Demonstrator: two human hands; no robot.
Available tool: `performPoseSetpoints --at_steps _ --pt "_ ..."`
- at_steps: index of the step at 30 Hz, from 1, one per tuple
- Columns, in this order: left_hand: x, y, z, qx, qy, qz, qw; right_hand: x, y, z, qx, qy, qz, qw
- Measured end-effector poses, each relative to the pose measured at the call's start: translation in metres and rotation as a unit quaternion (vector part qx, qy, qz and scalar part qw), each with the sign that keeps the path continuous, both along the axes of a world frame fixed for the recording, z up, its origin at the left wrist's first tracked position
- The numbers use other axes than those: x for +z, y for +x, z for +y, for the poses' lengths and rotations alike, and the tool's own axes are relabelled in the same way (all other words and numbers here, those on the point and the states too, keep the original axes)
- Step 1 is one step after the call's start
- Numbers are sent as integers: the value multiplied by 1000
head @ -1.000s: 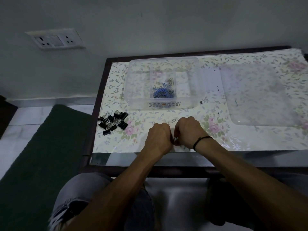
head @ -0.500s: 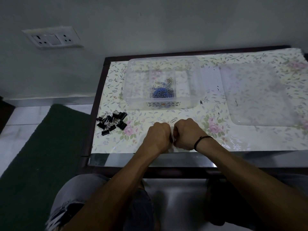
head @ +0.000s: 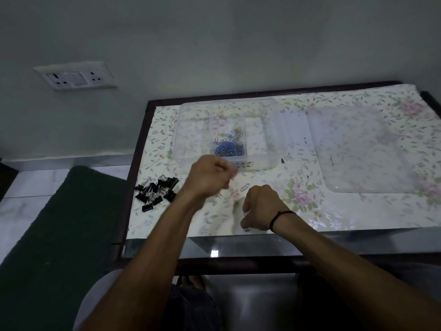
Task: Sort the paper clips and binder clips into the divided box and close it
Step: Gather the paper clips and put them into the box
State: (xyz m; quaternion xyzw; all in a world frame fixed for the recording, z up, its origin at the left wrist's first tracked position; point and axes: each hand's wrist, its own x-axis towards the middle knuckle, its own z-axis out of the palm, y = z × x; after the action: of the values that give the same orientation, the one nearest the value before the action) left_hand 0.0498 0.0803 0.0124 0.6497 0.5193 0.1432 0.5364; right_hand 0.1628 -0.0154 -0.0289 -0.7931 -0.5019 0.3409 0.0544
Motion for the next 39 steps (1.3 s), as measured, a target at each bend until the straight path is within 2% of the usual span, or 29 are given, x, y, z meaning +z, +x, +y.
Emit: performPoseSetpoints --at_steps 3,7,10,14,17,19,21,23,25,28,30,32,36,39 --pt "13 14 25 123 12 -81 989 0 -2 3 19 -12 -20 1000" --pt "2 30 42 215 53 -38 974 1 -4 3 35 -23 -37 998" --pt "-5 33 42 202 64 -2 977 2 -8 3 51 -28 -68 996" --pt "-1 27 41 183 86 5 979 -6 -14 5 71 -17 -118 990" --pt "3 21 41 174 94 -8 980 -9 -14 7 67 -16 -110 991" --pt "6 17 42 168 100 -11 981 -3 -6 11 45 3 -50 998" --pt "7 14 43 153 110 8 982 12 8 17 -24 56 62 996" --pt "7 7 43 111 141 64 982 34 18 28 -110 134 155 973" --pt "6 4 39 49 176 128 975 51 25 41 -191 216 211 934" --pt "4 -2 35 -15 178 188 966 57 24 65 -261 275 241 893" --pt "0 -8 36 -31 169 202 964 51 22 77 -291 291 231 882" --pt "-4 -14 41 -39 175 215 960 43 22 83 -292 276 199 894" --pt "-7 -22 43 -93 197 226 949 36 18 78 -213 262 96 936" --pt "-11 -21 40 -181 221 215 934 38 17 64 -139 303 14 943"
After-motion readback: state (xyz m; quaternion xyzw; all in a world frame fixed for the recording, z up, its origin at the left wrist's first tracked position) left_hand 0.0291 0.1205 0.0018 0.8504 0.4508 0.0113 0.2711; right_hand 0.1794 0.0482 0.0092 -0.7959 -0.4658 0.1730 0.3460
